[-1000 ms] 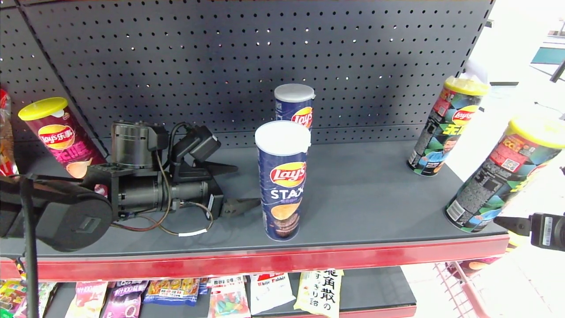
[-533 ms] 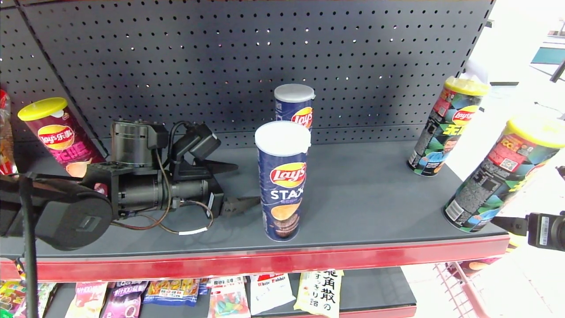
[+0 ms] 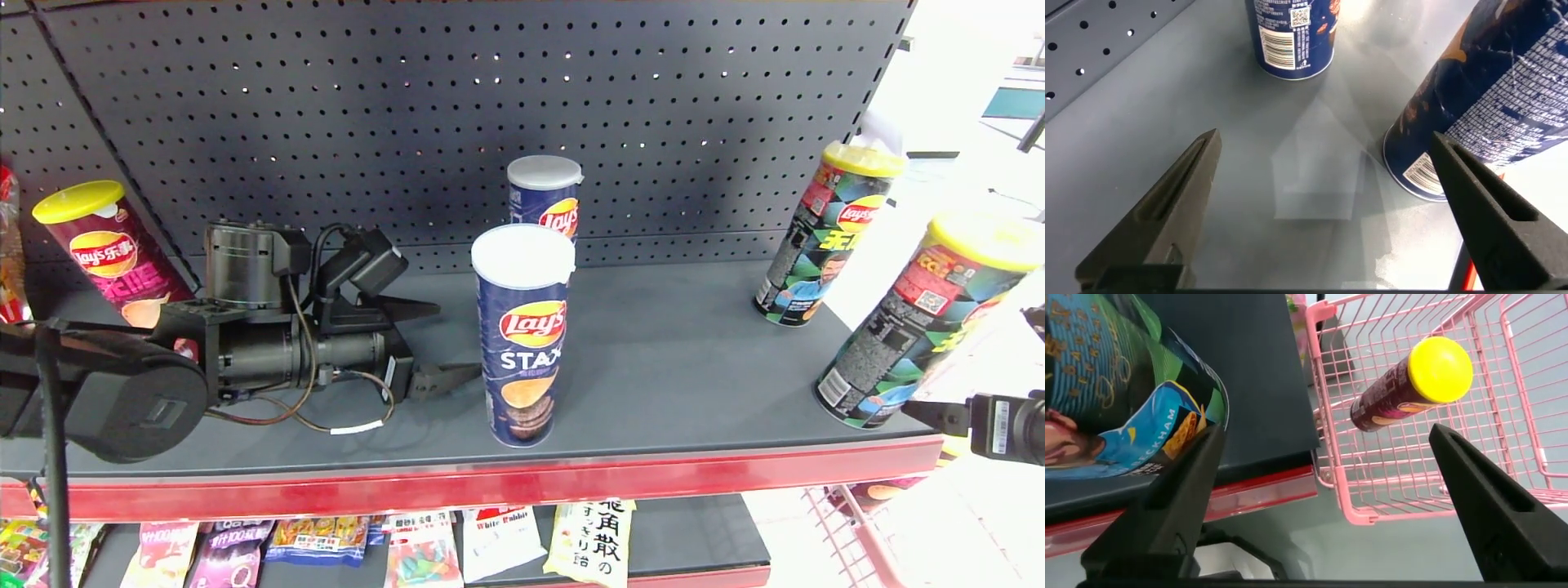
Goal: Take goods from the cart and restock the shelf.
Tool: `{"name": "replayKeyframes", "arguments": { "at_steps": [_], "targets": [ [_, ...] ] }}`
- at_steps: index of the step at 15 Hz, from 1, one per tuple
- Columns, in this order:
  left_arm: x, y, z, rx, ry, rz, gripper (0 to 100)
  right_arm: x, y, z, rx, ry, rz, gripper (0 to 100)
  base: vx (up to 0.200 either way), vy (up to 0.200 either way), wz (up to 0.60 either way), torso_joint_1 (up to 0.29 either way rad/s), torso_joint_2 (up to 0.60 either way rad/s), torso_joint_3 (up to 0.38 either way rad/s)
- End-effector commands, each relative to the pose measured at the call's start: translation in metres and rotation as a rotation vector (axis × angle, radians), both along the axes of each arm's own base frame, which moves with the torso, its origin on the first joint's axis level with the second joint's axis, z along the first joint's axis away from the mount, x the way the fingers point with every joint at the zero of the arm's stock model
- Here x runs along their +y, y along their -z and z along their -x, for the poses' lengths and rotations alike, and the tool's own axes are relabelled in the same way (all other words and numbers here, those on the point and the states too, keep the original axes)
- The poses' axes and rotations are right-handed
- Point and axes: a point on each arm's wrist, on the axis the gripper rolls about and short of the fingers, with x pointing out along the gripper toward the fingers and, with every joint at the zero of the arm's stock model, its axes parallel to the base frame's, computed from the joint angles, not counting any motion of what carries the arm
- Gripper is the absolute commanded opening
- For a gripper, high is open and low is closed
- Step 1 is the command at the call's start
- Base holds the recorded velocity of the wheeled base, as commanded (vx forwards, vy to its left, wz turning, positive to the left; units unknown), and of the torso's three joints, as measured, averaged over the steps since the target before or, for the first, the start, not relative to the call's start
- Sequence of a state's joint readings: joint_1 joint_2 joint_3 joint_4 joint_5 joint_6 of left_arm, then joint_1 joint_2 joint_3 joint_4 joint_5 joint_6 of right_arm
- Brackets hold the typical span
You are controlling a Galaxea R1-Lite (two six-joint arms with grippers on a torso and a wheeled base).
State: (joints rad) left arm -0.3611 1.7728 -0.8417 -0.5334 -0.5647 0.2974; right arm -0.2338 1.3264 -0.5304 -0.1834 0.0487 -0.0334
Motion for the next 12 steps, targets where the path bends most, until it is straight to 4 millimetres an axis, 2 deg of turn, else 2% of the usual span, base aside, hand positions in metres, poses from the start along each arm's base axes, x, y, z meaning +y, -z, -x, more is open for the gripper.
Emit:
{"name": "replayKeyframes", "arguments": {
  "at_steps": [1,12],
  "targets": [
    [0.0003,-0.0001,0.0002,0.001,-0.001,0.001,100,0.0015,0.0,-0.0005,0.0,-0.009,0.0,100,0.0,0.0,0.0,0.0,0.0,0.0],
    [0.0007,-0.0001,0.0,0.001,-0.003,0.001,100,0.0043,-0.0003,0.0019,-0.005,-0.019,0.001,100,0.0,0.0,0.0,0.0,0.0,0.0]
  ]
}}
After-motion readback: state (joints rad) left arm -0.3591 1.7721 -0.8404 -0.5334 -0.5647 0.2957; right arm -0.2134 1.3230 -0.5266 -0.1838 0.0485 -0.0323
